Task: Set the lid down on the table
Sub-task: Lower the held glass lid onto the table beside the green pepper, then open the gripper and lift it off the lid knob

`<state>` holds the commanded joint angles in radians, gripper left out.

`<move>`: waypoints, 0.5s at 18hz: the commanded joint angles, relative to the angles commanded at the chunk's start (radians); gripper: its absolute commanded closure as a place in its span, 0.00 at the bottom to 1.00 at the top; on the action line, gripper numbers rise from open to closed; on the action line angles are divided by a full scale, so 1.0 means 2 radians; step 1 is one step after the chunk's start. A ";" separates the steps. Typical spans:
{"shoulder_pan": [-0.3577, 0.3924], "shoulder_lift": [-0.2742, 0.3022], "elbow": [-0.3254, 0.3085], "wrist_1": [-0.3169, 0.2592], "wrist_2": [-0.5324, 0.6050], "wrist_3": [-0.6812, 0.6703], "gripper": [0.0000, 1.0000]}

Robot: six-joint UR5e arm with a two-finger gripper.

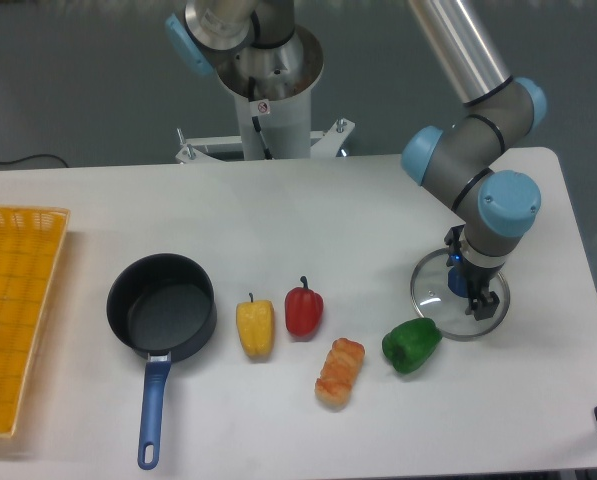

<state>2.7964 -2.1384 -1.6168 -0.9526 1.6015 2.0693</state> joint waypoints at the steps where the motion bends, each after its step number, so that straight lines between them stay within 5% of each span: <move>1: 0.000 -0.001 -0.001 0.000 0.002 0.002 0.00; 9: 0.004 0.026 -0.005 -0.002 0.000 0.007 0.00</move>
<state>2.8041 -2.0863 -1.6260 -0.9572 1.6015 2.0831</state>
